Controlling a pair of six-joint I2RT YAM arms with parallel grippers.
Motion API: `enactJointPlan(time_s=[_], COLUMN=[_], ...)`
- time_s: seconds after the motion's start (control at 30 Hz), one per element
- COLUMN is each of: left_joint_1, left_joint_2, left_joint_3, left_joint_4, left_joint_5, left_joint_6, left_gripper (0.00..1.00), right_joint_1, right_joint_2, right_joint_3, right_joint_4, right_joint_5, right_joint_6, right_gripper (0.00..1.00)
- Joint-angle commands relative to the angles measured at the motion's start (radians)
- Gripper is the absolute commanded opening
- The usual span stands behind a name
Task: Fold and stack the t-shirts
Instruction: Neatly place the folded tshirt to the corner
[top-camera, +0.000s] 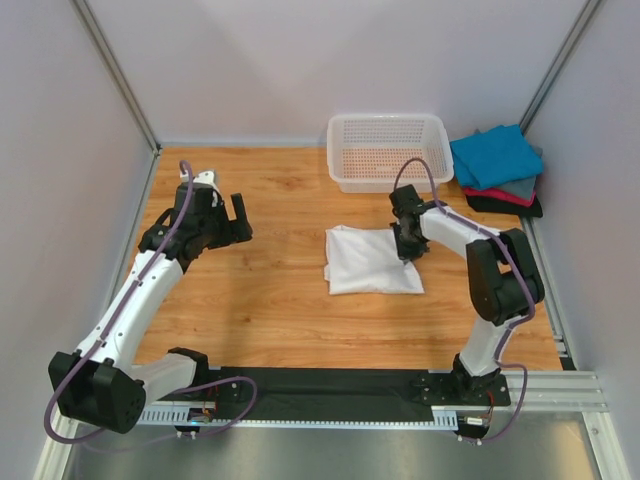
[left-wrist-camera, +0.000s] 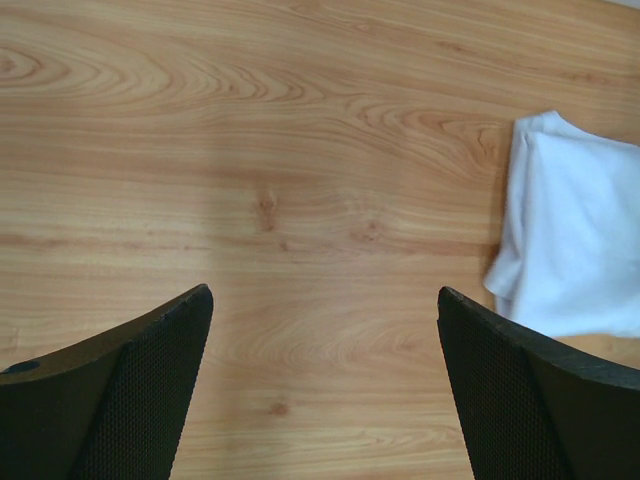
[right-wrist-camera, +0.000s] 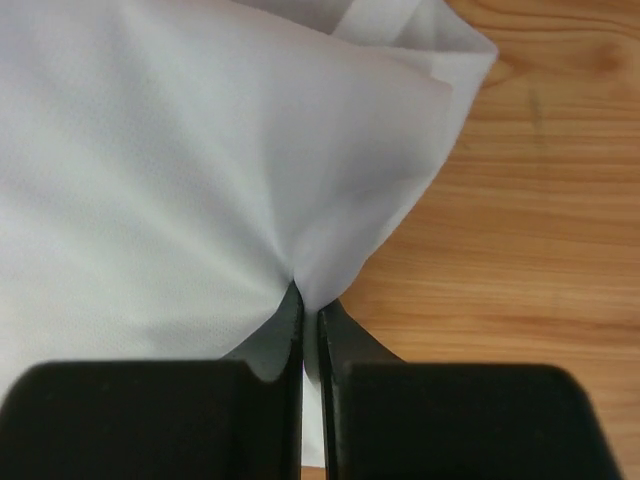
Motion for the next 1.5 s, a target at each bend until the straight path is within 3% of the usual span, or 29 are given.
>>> enactJointPlan(time_s=[0.0, 0.17, 0.33, 0.47, 0.57, 0.87, 1.27, 1.47], left_joint_1=[0.001, -0.008, -0.028, -0.028, -0.028, 0.004, 0.077, 0.077], left_joint_2=[0.003, 0.000, -0.009, -0.013, -0.001, 0.091, 0.105, 0.161], left_joint_3=[0.048, 0.048, 0.035, 0.024, 0.028, 0.088, 0.122, 0.176], left_joint_4=[-0.035, -0.061, -0.055, -0.057, -0.063, -0.069, -0.029, -0.067], left_joint_5=[-0.029, -0.098, -0.117, -0.149, -0.163, -0.138, -0.199, -0.245], left_joint_6=[0.040, 0.063, 0.066, 0.063, 0.066, 0.051, 0.049, 0.029], left_gripper=[1.00, 0.99, 1.00, 1.00, 1.00, 1.00, 1.00, 1.00], right_joint_1=[-0.095, -0.162, -0.198, -0.227, -0.267, -0.448, -0.566, -0.615], right_joint_2=[-0.110, -0.236, -0.313, -0.346, -0.377, -0.310, -0.123, -0.058], right_joint_3=[-0.039, -0.103, -0.155, -0.253, -0.321, -0.214, -0.056, 0.053], right_joint_4=[-0.066, 0.055, 0.230, 0.509, 0.664, 0.749, 0.985, 0.997], right_joint_5=[0.122, 0.418, 0.383, 0.372, 0.306, 0.099, -0.214, -0.333], right_joint_6=[-0.141, -0.305, -0.625, -0.904, -1.081, -1.333, -1.422, -1.501], right_gripper=[0.00, 0.00, 0.00, 0.00, 0.00, 0.00, 0.00, 0.00])
